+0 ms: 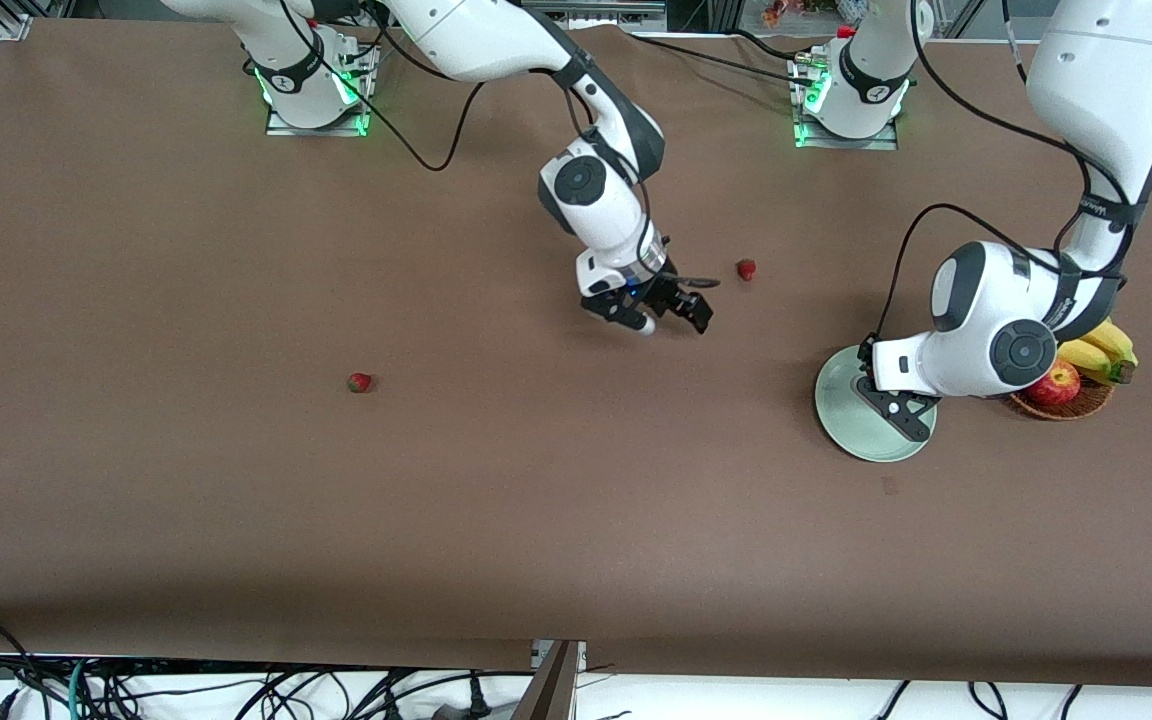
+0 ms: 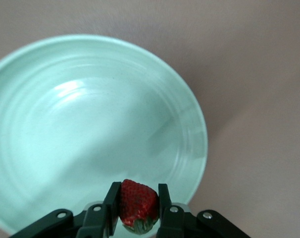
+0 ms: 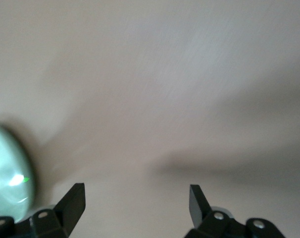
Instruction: Collect all strawberries into plate
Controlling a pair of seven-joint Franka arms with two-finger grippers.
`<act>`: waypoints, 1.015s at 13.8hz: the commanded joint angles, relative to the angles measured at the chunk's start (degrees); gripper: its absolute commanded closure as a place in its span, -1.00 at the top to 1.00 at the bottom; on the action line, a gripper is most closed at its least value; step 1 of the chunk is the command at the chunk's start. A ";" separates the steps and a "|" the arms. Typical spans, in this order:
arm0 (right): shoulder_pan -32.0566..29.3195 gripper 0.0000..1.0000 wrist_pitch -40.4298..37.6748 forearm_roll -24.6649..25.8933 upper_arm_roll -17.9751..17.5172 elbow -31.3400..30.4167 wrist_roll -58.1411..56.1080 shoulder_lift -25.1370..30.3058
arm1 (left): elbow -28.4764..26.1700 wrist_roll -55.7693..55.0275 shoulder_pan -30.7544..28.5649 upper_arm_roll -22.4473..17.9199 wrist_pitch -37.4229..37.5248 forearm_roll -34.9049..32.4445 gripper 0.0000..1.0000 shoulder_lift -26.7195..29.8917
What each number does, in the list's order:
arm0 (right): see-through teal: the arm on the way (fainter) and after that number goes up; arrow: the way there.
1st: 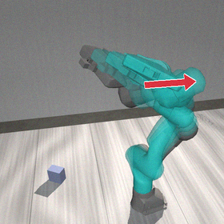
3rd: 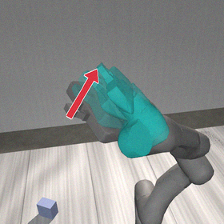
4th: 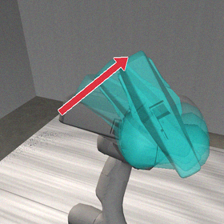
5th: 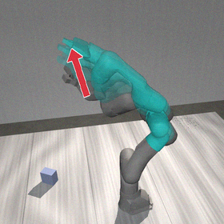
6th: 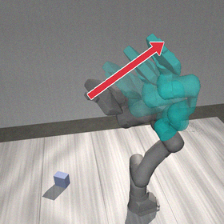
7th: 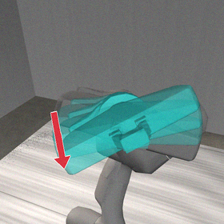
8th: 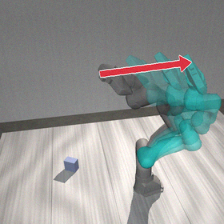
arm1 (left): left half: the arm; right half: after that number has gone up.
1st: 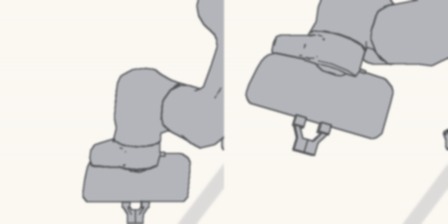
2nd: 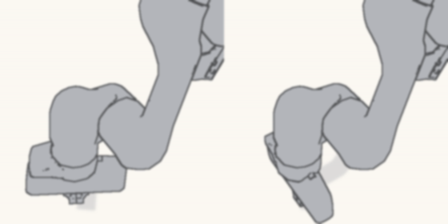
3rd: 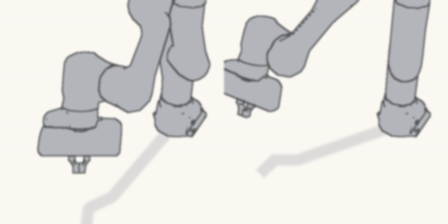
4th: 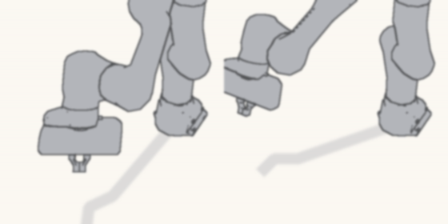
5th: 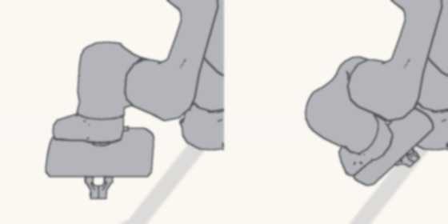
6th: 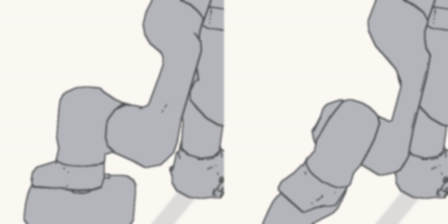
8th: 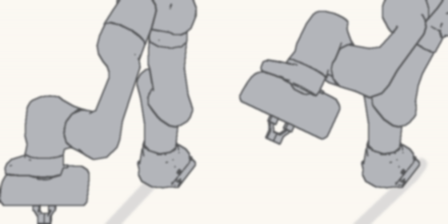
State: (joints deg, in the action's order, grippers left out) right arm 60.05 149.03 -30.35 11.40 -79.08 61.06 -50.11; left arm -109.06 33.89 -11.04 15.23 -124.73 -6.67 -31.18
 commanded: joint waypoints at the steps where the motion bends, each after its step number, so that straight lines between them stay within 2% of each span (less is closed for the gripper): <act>1: -0.63 0.87 -17.65 0.38 8.43 -3.01 -11.09 7.73 | 1.75 1.71 -0.65 0.85 0.19 -0.89 0.99 -1.52; 3: -0.72 0.87 -29.97 0.29 16.77 -3.62 -23.64 8.54 | 1.58 1.80 -1.26 1.11 0.89 -0.80 1.00 -0.55; 5: -0.64 0.87 -30.30 0.20 22.77 -9.83 -37.44 8.62 | 1.05 0.75 -1.18 1.73 4.12 -0.02 1.00 2.77; 7: -0.72 0.86 -25.92 -0.06 27.00 -16.43 -50.19 8.62 | 0.79 -0.65 -1.26 2.70 7.64 0.86 1.00 5.42; 9: -1.86 0.85 -21.35 -0.32 27.71 -21.19 -56.12 8.54 | -2.54 -3.55 -1.18 2.96 8.71 5.32 1.00 8.05; 12: -5.72 0.84 -21.32 -0.32 27.80 -22.96 -64.45 8.62 | -10.26 -8.81 -1.00 4.98 7.32 9.38 1.00 11.57; 14: -8.71 0.83 -21.51 -0.32 27.80 -24.36 -70.36 9.41 | -14.67 -18.36 -0.82 8.74 6.69 9.57 1.00 13.94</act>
State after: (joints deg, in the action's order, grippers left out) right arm 53.62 127.49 -30.39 39.25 -101.11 -3.60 -42.80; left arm -117.38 22.92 -11.63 20.71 -116.39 1.42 -21.98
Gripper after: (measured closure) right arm 0.079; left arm 0.000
